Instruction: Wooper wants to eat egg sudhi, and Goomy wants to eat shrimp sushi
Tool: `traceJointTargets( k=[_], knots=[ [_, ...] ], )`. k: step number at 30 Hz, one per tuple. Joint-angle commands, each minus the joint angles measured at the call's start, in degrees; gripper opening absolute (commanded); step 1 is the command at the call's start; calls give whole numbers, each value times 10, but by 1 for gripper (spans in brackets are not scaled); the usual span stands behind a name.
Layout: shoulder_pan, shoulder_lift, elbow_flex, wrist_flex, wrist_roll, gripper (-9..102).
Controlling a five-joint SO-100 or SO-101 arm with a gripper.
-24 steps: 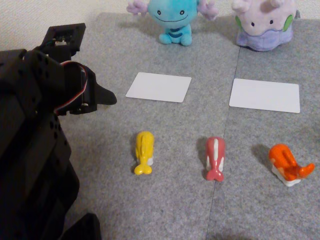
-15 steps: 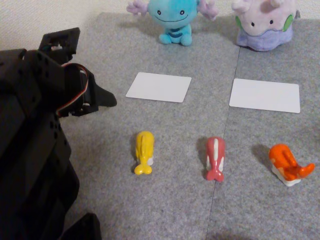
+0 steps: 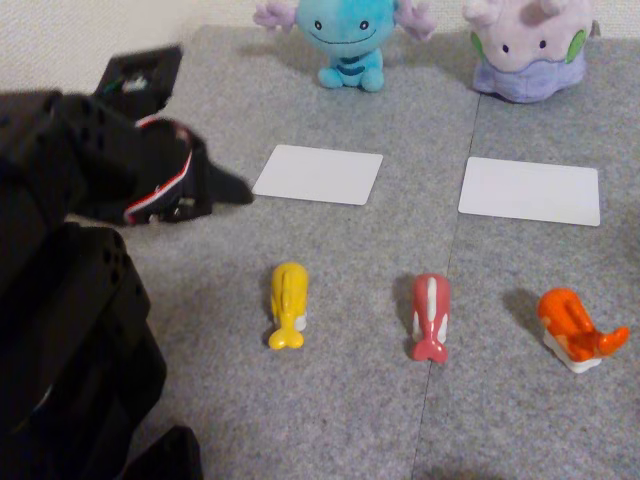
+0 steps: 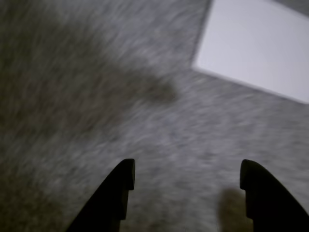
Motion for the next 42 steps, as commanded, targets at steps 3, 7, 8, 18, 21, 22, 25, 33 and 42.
traceJointTargets(
  k=[3,7,8,18,21,22,25,33,42],
  knots=[
    [25,-1,-118,85,-4,26],
    [27,-2,-222,170,-6,27],
    [29,-2,-244,184,-12,27],
    [33,-4,-355,332,-146,27],
    [67,-20,-355,355,-192,27],
    [84,-36,-355,359,-212,27],
    [136,-105,-356,374,-264,27],
    [214,-309,-356,367,-364,27],
    [257,-437,-348,300,-385,26]
  ],
)
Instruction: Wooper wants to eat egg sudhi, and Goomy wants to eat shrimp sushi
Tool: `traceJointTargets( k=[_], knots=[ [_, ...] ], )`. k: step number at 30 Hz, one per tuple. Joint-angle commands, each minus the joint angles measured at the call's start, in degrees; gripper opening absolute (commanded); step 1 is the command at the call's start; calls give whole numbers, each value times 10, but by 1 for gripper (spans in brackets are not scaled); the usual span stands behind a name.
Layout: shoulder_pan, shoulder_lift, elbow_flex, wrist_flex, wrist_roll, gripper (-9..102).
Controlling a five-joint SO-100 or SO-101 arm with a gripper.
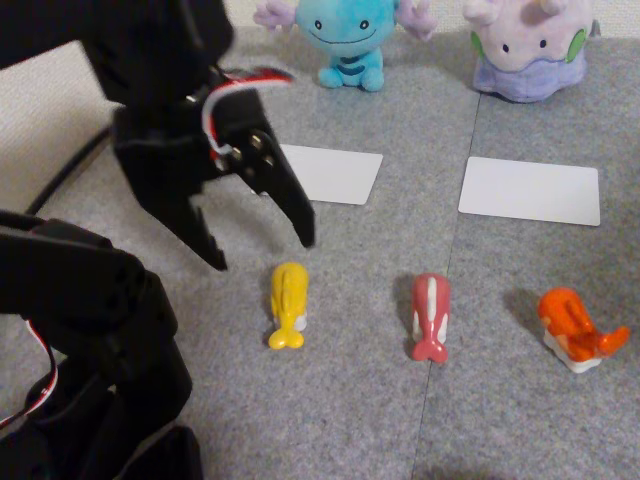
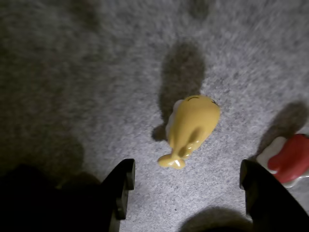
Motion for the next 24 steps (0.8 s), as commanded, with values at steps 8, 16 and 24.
traceJointTargets(
  k=[8,16,24],
  knots=[
    [81,-104,-15,-59,-56,26],
    [60,-233,-15,-138,-38,26],
    [57,-297,-15,-216,-26,21]
  ],
)
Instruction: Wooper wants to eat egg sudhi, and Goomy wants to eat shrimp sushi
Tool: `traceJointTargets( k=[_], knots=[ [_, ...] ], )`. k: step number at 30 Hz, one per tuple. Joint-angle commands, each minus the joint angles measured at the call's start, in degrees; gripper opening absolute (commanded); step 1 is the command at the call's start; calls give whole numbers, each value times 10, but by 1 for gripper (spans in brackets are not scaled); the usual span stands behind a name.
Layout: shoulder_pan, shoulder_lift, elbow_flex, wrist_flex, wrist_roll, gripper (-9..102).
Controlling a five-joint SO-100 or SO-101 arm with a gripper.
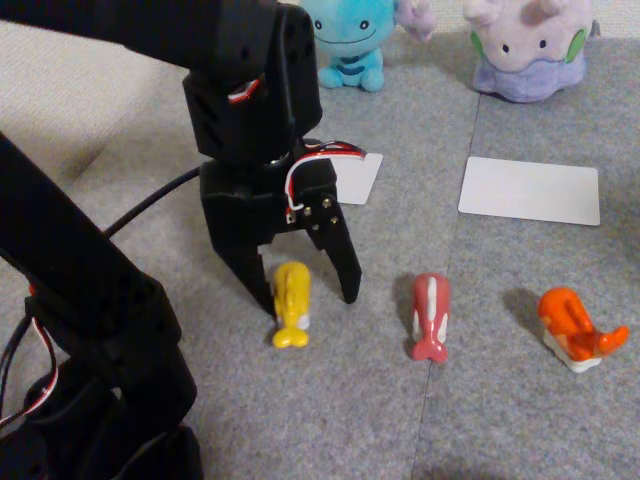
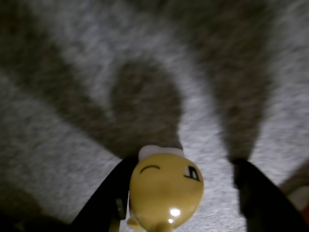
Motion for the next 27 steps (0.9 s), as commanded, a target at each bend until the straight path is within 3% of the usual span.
traceJointTargets(
  k=[1,11,27],
  knots=[
    [-4,-25,-4,-26,10,19],
    [-43,-21,-4,-30,62,3],
    [-129,76,-39,-29,205,2]
  ],
)
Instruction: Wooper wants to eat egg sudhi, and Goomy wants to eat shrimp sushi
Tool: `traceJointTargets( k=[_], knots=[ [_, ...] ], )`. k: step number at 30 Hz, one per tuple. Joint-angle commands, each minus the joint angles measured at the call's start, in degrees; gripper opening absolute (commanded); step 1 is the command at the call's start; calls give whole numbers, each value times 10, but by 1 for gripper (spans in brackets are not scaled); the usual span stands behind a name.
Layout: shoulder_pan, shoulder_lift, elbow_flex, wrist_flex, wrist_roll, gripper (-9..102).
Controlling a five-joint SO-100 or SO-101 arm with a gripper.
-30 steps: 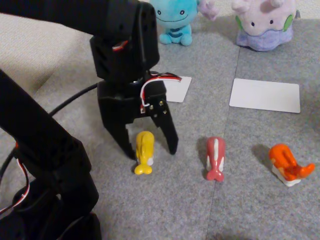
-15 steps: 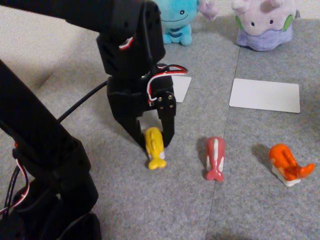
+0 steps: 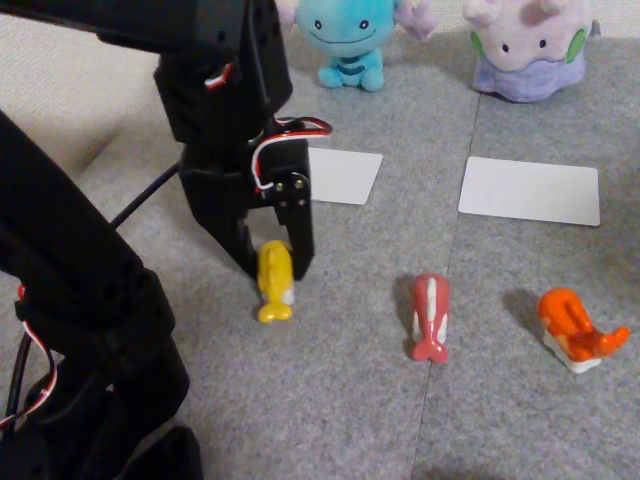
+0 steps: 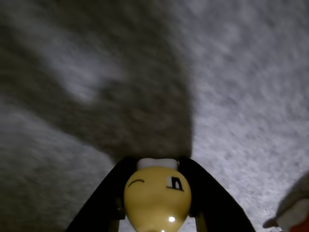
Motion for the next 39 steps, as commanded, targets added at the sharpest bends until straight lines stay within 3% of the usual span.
traceJointTargets(
  k=[1,11,27,39],
  knots=[
    [-16,64,-31,0,32,2],
    [-42,83,-180,21,177,3],
    [-54,-227,-458,25,203,3],
    [-51,-383,-510,8,203,3]
  ],
)
